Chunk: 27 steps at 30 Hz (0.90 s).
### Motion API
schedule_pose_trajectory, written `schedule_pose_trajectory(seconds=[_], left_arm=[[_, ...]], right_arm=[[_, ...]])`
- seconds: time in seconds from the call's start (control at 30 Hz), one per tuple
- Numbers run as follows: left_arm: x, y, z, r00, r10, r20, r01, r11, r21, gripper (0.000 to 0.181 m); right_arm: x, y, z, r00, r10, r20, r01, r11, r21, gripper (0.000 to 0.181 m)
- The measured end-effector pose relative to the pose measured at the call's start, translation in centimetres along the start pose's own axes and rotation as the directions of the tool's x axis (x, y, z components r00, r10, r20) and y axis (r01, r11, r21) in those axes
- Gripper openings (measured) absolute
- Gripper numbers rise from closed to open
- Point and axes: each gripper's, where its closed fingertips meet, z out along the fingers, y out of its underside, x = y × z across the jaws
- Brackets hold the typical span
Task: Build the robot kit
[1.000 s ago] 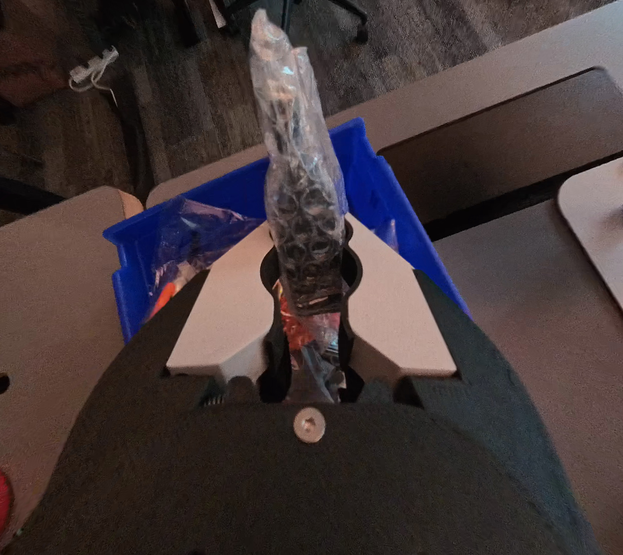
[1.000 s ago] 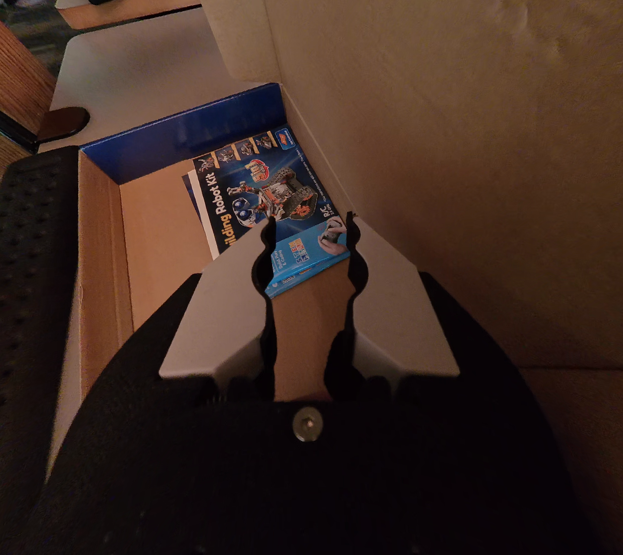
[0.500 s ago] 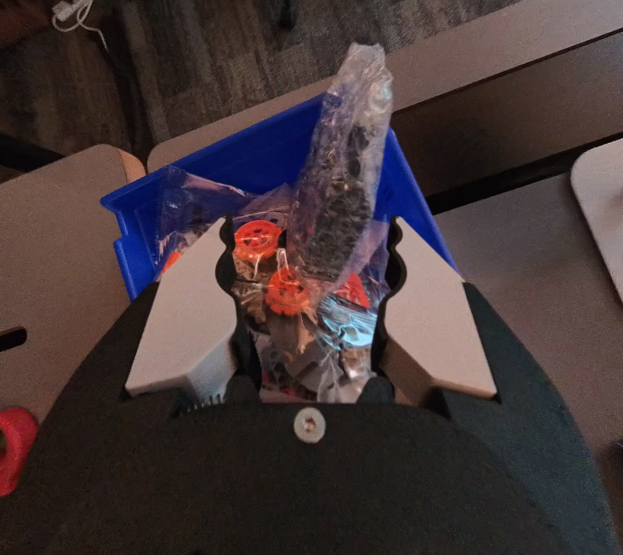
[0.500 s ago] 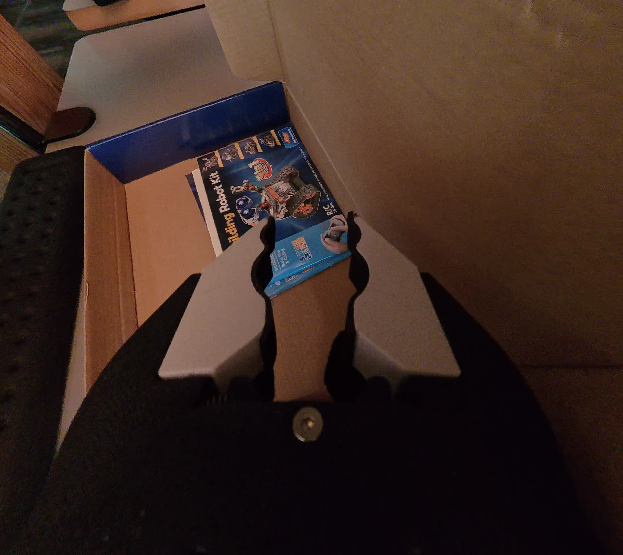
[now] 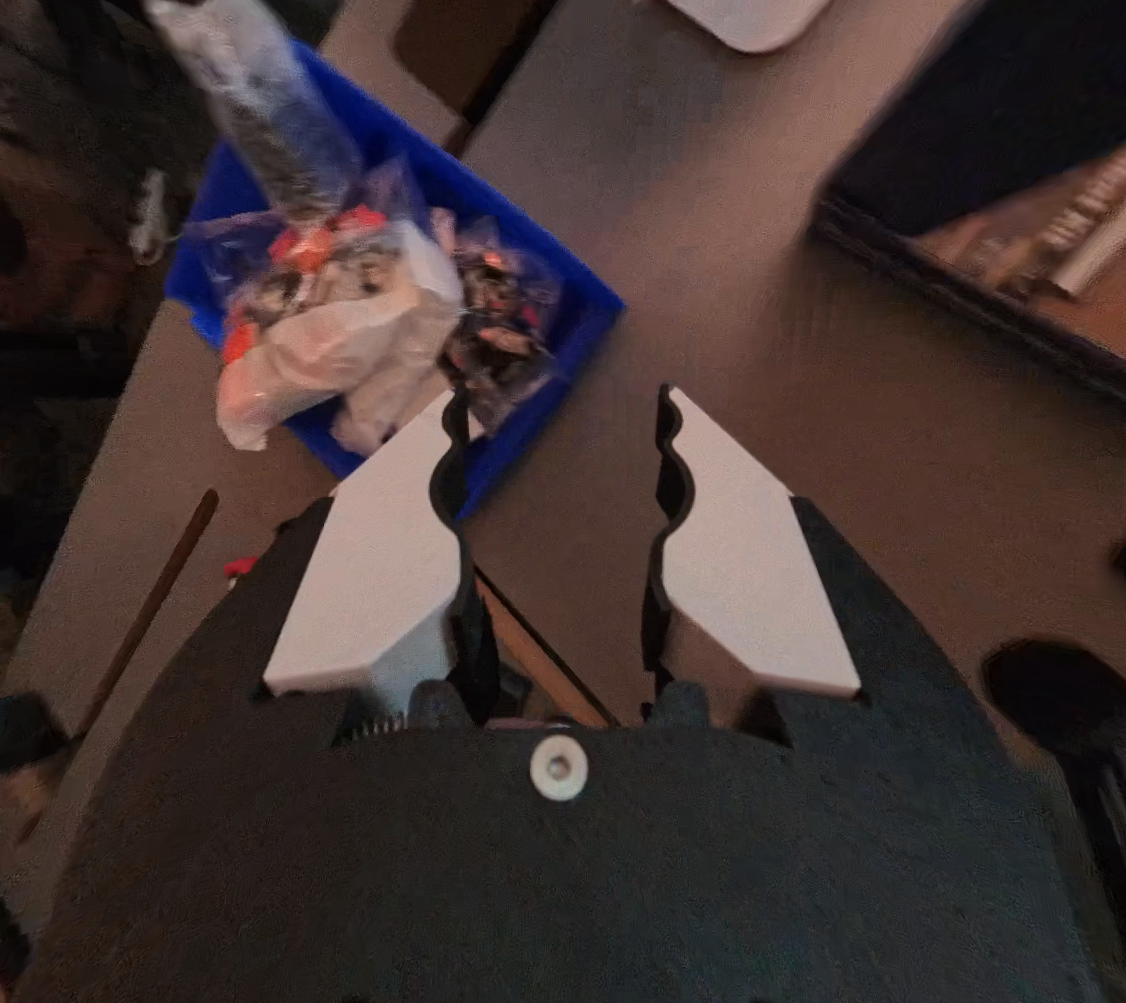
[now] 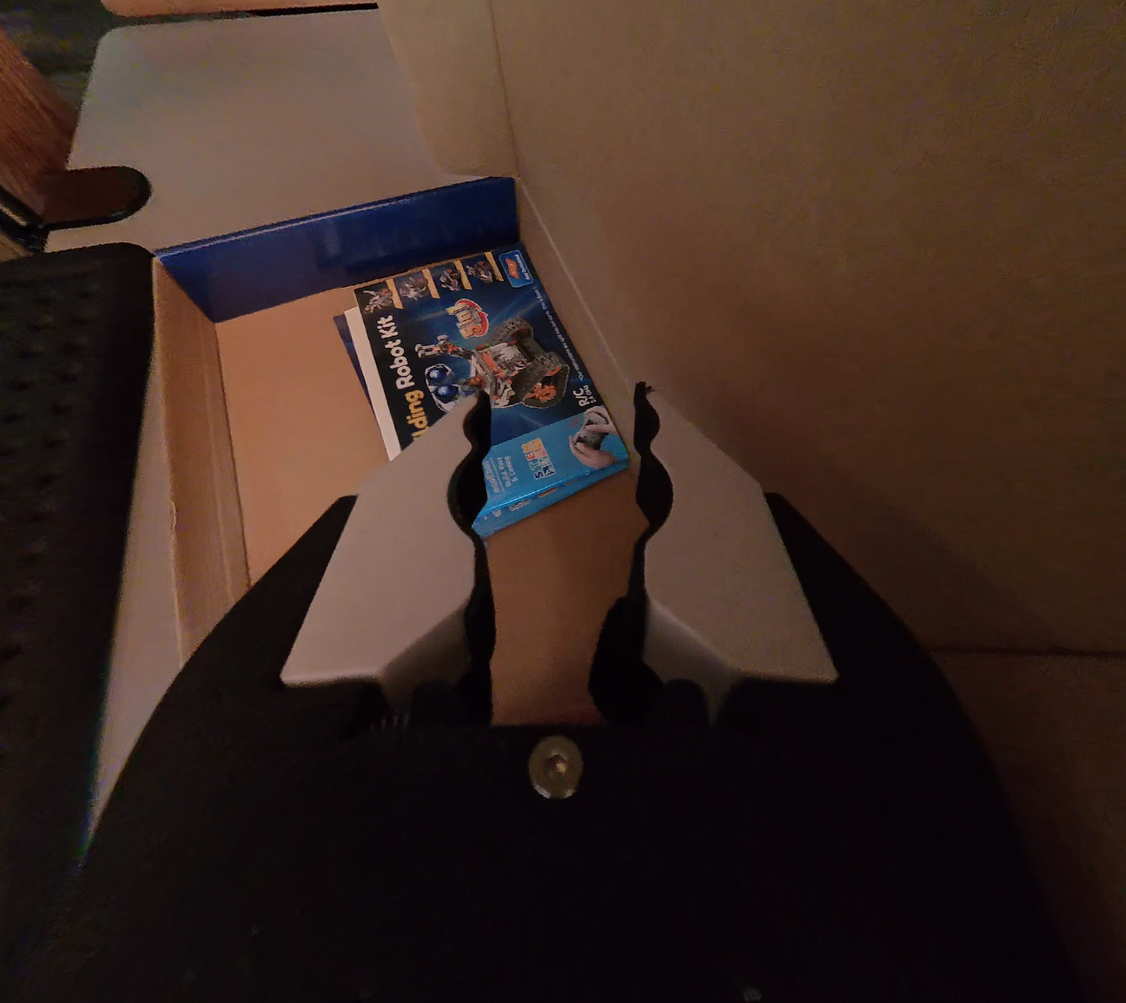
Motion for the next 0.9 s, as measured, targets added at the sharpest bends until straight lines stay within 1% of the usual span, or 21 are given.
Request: schedule_pose_trajectory(seconds=[0.03, 0.1, 0.17, 0.2, 0.23, 0.3, 0.37, 0.4, 0.43, 0.5, 0.53, 0.57, 0.6, 0.67, 0.7, 0.73, 0.77, 0.8, 0.83, 0.9], left_arm=[[3.2, 0.4, -0.9, 0.994, 0.063, -0.090, -0.062, 0.998, 0.017, 0.059], [9.6, 0.4, -2.9, 0.957, 0.157, -0.245, -0.142, 0.987, 0.078, 0.054], [15.2, 0.5, -4.0, 0.913, 0.255, -0.318, -0.231, 0.967, 0.111, 0.054], [17.5, 0.3, -3.8, 0.899, 0.294, -0.326, -0.271, 0.956, 0.115, 0.054], [19.6, -0.3, -3.4, 0.885, 0.345, -0.311, -0.320, 0.938, 0.131, 0.054], [24.2, -1.6, -1.7, 0.843, 0.431, -0.321, -0.403, 0.902, 0.155, 0.058], [27.4, -4.1, 1.2, 0.831, 0.480, -0.282, -0.443, 0.877, 0.187, 0.062], [28.7, -5.2, 3.0, 0.831, 0.487, -0.268, -0.450, 0.873, 0.191, 0.065], [29.3, -6.8, 5.0, 0.846, 0.482, -0.228, -0.442, 0.873, 0.204, 0.068], [29.1, -9.4, 8.9, 0.888, 0.434, -0.150, -0.401, 0.892, 0.207, 0.077], [29.3, -10.4, 10.3, 0.904, 0.399, -0.153, -0.361, 0.905, 0.227, 0.080], [29.9, -11.0, 11.5, 0.912, 0.365, -0.189, -0.318, 0.918, 0.237, 0.085], [30.1, -11.2, 12.7, 0.915, 0.348, -0.205, -0.302, 0.927, 0.222, 0.092], [30.5, -10.8, 14.6, 0.910, 0.345, -0.230, -0.311, 0.935, 0.172, 0.092], [30.8, -10.7, 15.2, 0.911, 0.333, -0.244, -0.299, 0.940, 0.164, 0.088], [31.4, -10.7, 15.2, 0.902, 0.327, -0.281, -0.288, 0.942, 0.173, 0.076], [31.8, -10.6, 15.2, 0.900, 0.317, -0.298, -0.274, 0.945, 0.178, 0.070], [31.8, -10.6, 15.2, 0.902, 0.310, -0.302, -0.263, 0.947, 0.185, 0.059], [31.6, -10.4, 15.3, 0.908, 0.309, -0.284, -0.264, 0.947, 0.184, 0.040], [31.8, -10.4, 15.2, 0.911, 0.291, -0.293, -0.236, 0.949, 0.209, 0.034]], right_arm=[[0.3, -0.1, 0.0, 1.000, -0.009, -0.026, 0.008, 1.000, -0.004, 0.048], [0.1, 0.1, 0.2, 0.998, -0.049, -0.041, 0.048, 0.998, -0.027, 0.055], [-0.3, 0.6, 0.5, 0.993, -0.109, -0.049, 0.105, 0.992, -0.071, 0.056], [-0.4, 1.2, 0.7, 0.991, -0.128, -0.047, 0.122, 0.987, -0.104, 0.058], [-0.6, 1.7, 1.0, 0.989, -0.143, -0.042, 0.136, 0.981, -0.140, 0.062], [-0.7, 2.8, 1.4, 0.985, -0.167, -0.045, 0.155, 0.967, -0.204, 0.073], [-0.9, 3.7, 1.8, 0.981, -0.192, -0.043, 0.175, 0.950, -0.258, 0.083], [-0.9, 4.1, 1.9, 0.979, -0.201, -0.042, 0.182, 0.943, -0.277, 0.084], [-1.0, 4.3, 2.1, 0.979, -0.202, -0.039, 0.182, 0.940, -0.290, 0.082], [-1.2, 5.0, 2.5, 0.983, -0.182, -0.020, 0.167, 0.936, -0.309, 0.076], [-1.4, 5.4, 2.7, 0.984, -0.179, -0.008, 0.167, 0.932, -0.322, 0.075], [-1.6, 5.8, 2.9, 0.984, -0.180, 0.006, 0.172, 0.926, -0.335, 0.074], [-1.9, 6.2, 3.0, 0.984, -0.178, 0.022, 0.175, 0.922, -0.347, 0.072], [-2.4, 6.7, 3.2, 0.983, -0.174, 0.053, 0.181, 0.913, -0.365, 0.070], [-2.6, 7.0, 3.3, 0.981, -0.179, 0.067, 0.191, 0.909, -0.369, 0.068], [-2.9, 7.2, 3.4, 0.980, -0.181, 0.086, 0.200, 0.906, -0.373, 0.067], [-3.2, 7.5, 3.6, 0.979, -0.176, 0.107, 0.203, 0.904, -0.375, 0.067], [-3.5, 7.8, 3.8, 0.977, -0.168, 0.129, 0.205, 0.903, -0.378, 0.066], [-3.7, 8.2, 4.1, 0.976, -0.162, 0.148, 0.207, 0.900, -0.384, 0.066], [-4.2, 9.3, 4.5, 0.970, -0.159, 0.184, 0.223, 0.885, -0.408, 0.066]])
